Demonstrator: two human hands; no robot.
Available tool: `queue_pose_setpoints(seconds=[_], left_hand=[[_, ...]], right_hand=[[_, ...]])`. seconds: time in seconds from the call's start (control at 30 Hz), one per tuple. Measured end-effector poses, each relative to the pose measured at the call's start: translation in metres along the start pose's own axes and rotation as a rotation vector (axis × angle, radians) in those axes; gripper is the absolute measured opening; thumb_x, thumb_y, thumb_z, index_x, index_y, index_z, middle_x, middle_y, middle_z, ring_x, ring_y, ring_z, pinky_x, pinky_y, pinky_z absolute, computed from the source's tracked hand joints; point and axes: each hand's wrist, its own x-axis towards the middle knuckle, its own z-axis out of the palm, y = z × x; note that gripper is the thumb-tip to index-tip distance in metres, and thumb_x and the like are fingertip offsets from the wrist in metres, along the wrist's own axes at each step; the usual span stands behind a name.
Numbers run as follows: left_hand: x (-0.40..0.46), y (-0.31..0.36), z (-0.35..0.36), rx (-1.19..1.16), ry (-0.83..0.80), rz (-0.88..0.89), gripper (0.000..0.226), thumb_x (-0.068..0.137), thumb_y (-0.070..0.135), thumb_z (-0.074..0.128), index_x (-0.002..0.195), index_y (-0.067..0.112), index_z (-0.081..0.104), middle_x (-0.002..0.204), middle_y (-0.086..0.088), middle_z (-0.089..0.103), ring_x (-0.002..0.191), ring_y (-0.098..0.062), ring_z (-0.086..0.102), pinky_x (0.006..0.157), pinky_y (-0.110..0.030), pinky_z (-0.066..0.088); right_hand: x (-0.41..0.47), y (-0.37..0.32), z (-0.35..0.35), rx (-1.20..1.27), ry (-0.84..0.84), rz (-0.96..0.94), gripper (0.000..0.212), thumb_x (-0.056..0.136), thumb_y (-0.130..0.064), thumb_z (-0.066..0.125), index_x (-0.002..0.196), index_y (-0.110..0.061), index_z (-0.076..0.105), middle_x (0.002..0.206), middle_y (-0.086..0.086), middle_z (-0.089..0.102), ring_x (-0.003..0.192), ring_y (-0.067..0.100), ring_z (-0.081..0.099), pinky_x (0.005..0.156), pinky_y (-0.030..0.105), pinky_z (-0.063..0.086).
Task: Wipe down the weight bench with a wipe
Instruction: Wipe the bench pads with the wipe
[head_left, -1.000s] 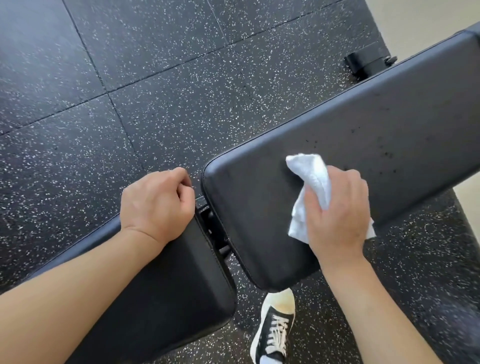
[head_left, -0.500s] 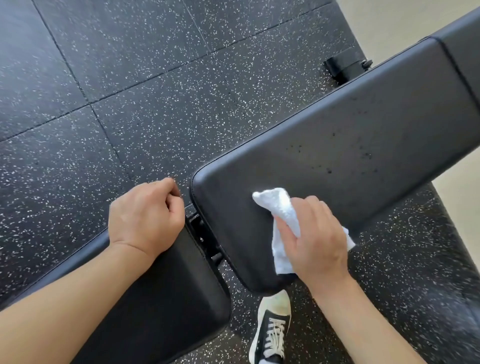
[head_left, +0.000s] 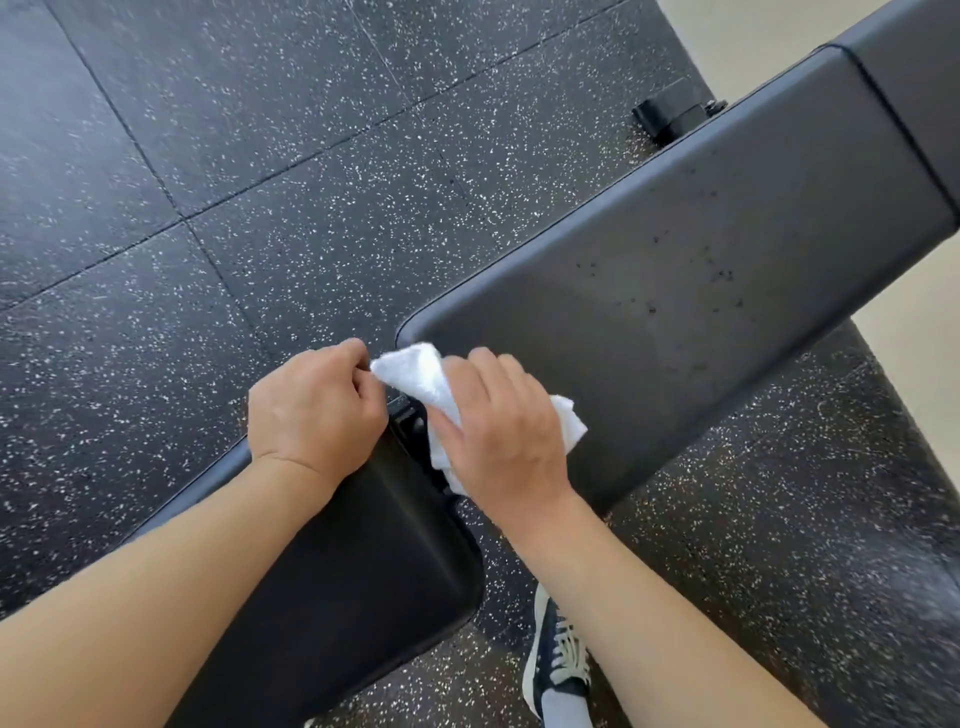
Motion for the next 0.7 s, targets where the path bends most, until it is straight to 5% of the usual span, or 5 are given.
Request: queue_pose_setpoints(seconds=[0.17, 0.37, 0.5, 0.7], left_hand=[[-0.002, 0.000, 0.002, -0.002, 0.004, 0.039, 0.022, 0.084, 0.033, 0.037, 0.079, 0.026, 0.058, 0.063, 0.011, 0.049, 0.066, -0.024, 0.050, 0.059, -0.032, 0.034], [-0.006, 0.002, -0.003, -0.032, -0.027, 0.132, 0.031, 0.097, 0.022, 0.044, 0.126, 0.024, 0.054, 0.110, 0.000, 0.068, 0.096, -0.033, 0.065, 0.072, -0.041, 0.048], [-0.001, 0.004, -0.015, -0.018, -0.154, 0.206, 0.050, 0.101, 0.016, 0.045, 0.150, 0.012, 0.041, 0.137, -0.014, 0.056, 0.122, -0.041, 0.055, 0.099, -0.053, 0.048], [-0.008, 0.041, -0.018, -0.209, -0.140, 0.182, 0.052, 0.103, 0.020, 0.046, 0.154, 0.013, 0.041, 0.149, -0.010, 0.048, 0.138, -0.031, 0.044, 0.117, -0.043, 0.033]], right_hand=[[-0.064, 0.093, -0.044, -0.093, 0.038, 0.046, 0.019, 0.098, -0.023, 0.058, 0.100, -0.005, 0.065, 0.082, 0.008, 0.051, 0.070, 0.030, 0.048, 0.060, 0.047, 0.047], [-0.011, 0.118, -0.046, -0.054, 0.108, 0.563, 0.023, 0.096, -0.030, 0.061, 0.103, -0.008, 0.060, 0.097, 0.009, 0.060, 0.086, 0.033, 0.054, 0.068, 0.037, 0.038], [-0.021, 0.040, -0.025, -0.015, 0.066, 0.333, 0.020, 0.091, -0.027, 0.066, 0.096, -0.008, 0.061, 0.088, 0.007, 0.056, 0.076, 0.029, 0.051, 0.064, 0.040, 0.043], [-0.061, 0.018, -0.029, 0.005, -0.053, -0.034, 0.015, 0.085, -0.027, 0.061, 0.092, -0.014, 0.063, 0.081, 0.002, 0.049, 0.070, 0.024, 0.045, 0.055, 0.039, 0.040]])
